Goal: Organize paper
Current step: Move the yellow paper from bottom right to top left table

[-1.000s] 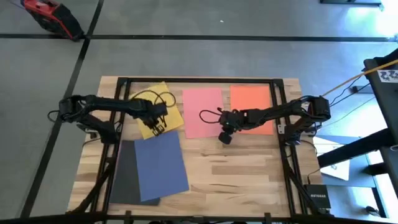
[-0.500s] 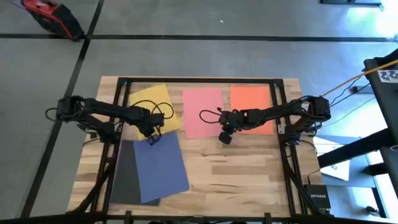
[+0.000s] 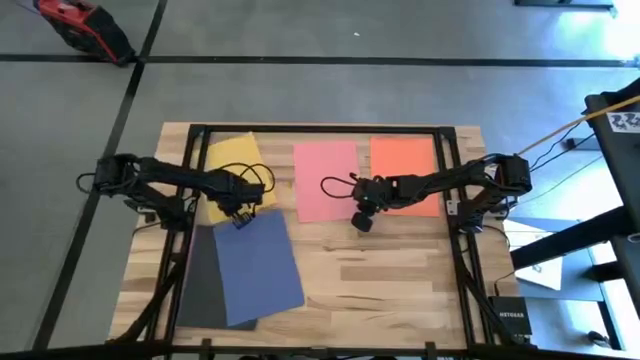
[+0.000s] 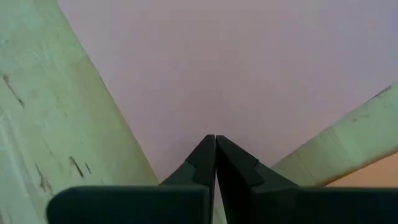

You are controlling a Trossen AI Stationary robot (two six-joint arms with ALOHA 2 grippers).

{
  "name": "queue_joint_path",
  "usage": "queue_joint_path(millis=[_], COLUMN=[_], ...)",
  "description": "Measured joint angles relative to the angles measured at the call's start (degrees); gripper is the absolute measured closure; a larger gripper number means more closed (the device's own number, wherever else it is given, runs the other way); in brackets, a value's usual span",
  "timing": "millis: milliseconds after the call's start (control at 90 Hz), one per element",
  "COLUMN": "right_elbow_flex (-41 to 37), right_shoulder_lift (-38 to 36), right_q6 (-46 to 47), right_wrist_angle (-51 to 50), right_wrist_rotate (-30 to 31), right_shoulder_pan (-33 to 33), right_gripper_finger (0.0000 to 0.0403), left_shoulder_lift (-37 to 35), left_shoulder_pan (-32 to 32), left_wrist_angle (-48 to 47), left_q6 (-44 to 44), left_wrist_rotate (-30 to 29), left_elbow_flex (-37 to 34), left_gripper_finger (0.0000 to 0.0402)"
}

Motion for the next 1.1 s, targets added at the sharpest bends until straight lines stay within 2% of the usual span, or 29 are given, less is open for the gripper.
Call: queue_joint_path(millis=[256,444,533,744,1100], right_elbow_flex=[0.0,0.0,0.0,0.0,0.0], right_shoulder_lift=[0.0,-0.01,-0.01,0.01,-0.01], right_q6=[0.0,0.0,0.0,0.0,-0.35], right_wrist_angle=[0.04,0.07,0.09,0.2,0.24], right_wrist_rotate=[0.01,-0.01,-0.01,0.01,0.12], right_shoulder_pan=[0.0,0.0,0.0,0.0,0.0], right_gripper_finger=[0.0403,0.0403,0.0403,0.0403,0.0403], left_shoulder_lift=[-0.04,-0.07,-0.09,-0.15,-0.13], left_shoulder_pan=[3.34,7.55,10.08,16.15,22.6], left_wrist_angle=[7.65,9.01,9.07,12.93,25.88], left_q6=[-8.95,-11.98,-13.19,-12.7,-8.33], left_wrist_rotate=[-1.74,-12.63,-15.44,-17.7,-15.96], left_elbow_flex=[1.54,1.54,1.54,0.47,-5.62], left_gripper_finger=[0.0402,0.0402,0.0402,0.0402,0.0402])
